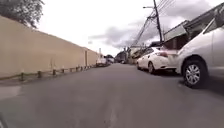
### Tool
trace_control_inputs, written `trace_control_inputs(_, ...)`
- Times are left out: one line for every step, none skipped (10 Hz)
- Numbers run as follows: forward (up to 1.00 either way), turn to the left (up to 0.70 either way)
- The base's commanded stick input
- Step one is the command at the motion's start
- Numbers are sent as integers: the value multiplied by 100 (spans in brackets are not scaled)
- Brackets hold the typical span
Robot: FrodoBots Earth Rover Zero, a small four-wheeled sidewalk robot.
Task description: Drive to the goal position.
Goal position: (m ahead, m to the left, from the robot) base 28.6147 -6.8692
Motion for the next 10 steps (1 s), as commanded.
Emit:
trace_control_inputs(70,-16)
trace_control_inputs(70,-7)
trace_control_inputs(70,0)
trace_control_inputs(70,0)
trace_control_inputs(70,0)
trace_control_inputs(70,0)
trace_control_inputs(70,0)
trace_control_inputs(70,0)
trace_control_inputs(70,0)
trace_control_inputs(70,0)
